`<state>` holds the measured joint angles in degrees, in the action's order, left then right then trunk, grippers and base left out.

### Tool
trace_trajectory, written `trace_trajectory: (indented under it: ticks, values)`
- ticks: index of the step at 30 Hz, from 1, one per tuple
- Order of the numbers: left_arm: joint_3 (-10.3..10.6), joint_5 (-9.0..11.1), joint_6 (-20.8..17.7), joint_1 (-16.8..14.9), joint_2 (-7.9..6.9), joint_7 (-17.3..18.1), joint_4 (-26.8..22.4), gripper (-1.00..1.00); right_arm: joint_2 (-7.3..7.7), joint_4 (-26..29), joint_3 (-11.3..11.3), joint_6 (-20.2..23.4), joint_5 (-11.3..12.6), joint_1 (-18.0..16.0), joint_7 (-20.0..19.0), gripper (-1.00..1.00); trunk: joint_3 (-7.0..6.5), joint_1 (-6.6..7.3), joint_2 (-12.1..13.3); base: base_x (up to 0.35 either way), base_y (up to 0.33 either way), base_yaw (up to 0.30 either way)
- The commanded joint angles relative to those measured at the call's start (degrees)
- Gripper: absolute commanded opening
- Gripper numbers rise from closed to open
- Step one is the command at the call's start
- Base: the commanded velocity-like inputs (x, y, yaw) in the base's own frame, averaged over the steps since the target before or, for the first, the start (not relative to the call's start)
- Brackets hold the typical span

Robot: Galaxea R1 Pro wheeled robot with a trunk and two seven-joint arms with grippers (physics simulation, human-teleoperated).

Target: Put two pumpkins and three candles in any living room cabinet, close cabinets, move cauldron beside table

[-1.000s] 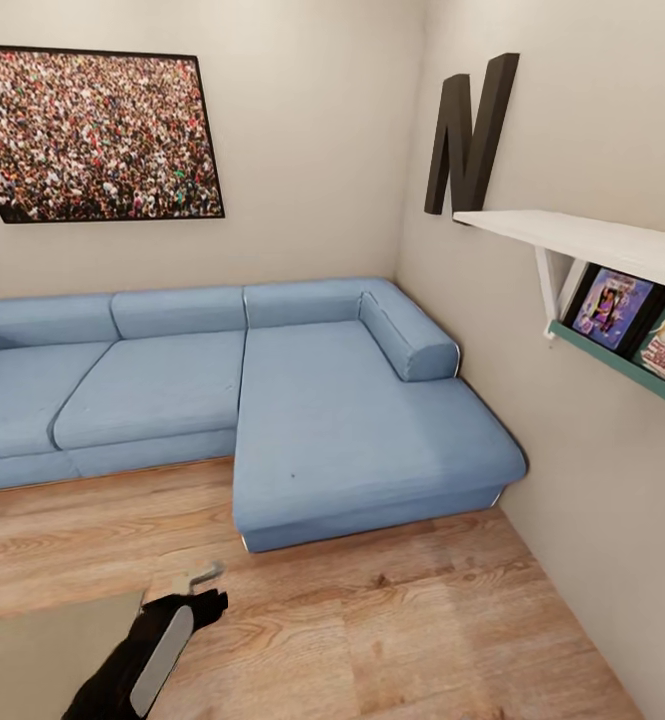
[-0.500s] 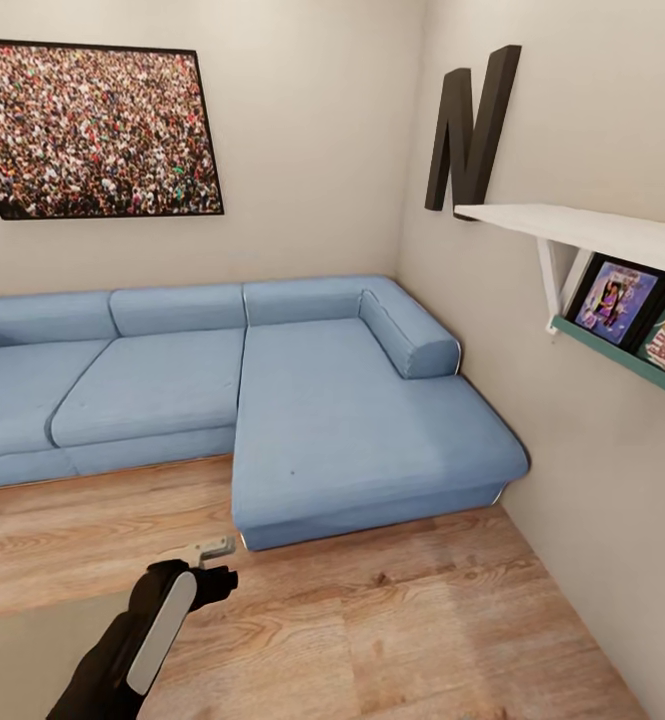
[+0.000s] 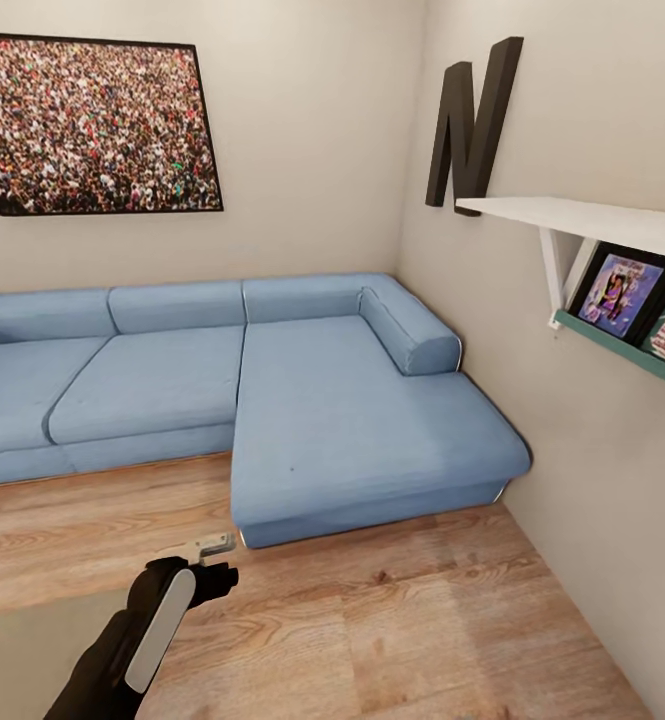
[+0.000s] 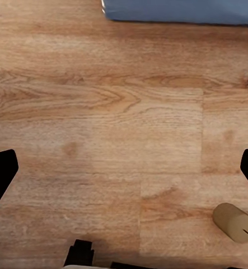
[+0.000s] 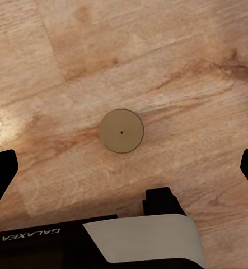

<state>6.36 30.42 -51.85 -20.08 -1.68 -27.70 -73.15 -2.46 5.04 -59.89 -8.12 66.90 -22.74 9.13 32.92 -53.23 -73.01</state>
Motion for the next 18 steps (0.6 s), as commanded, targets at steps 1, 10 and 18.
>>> trace_trajectory:
  ticks: [1, 10, 18]
  values:
    - [0.1, 0.6, -0.1, 0.0, -0.07, -0.6, -0.1, 1.00, 0.00, 0.1, -0.5, -0.1, 0.5, 0.0, 0.3, 1.00, 0.24, -0.23, -0.4, 0.000, 0.000, 0.000]
    - [0.2, 2.4, -0.1, 0.0, 0.90, -0.6, -0.1, 1.00, -0.01, 0.1, -0.2, 0.0, 0.5, 0.0, 0.3, 1.00, 1.85, -2.20, -4.1, 0.000, 0.000, 0.000]
    - [0.7, 3.1, -0.1, 0.0, 2.55, -0.6, 0.0, 1.00, -0.03, -0.1, 0.0, 0.1, 0.5, 0.0, 0.3, 1.00, 3.29, -3.96, -7.3, 0.000, 0.000, 0.000]
